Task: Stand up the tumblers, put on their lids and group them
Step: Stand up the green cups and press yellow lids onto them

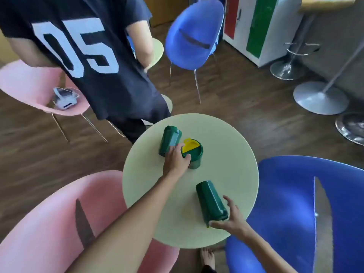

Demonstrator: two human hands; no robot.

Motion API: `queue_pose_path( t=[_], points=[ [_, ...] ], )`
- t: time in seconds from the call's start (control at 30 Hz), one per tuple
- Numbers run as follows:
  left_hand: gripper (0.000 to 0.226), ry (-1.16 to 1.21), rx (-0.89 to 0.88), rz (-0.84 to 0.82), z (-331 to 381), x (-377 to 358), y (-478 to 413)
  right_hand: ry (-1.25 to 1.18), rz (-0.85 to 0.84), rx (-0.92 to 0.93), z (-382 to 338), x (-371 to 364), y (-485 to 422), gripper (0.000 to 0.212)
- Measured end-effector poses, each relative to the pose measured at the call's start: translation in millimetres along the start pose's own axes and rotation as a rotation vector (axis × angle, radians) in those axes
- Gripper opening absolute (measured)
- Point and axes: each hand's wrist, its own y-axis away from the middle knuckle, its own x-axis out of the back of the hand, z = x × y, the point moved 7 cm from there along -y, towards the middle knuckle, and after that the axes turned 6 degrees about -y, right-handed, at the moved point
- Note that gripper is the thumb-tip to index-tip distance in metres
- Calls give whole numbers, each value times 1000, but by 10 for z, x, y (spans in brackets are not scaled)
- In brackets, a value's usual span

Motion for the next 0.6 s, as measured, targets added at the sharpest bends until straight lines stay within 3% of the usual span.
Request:
queue_pose_path(
  t=[0.13,0.3,0.6],
  points=[
    [51,82,-28,76,13,30,-354,-49,185,-44,73,-58,35,114],
    [56,156,-1,-104,-86,-220,-695,-152,191,-33,-104,-105,61,93],
    [44,362,-8,-248,-275,-373,-917,-19,452,80,-1057,-54,-28,92]
  ],
)
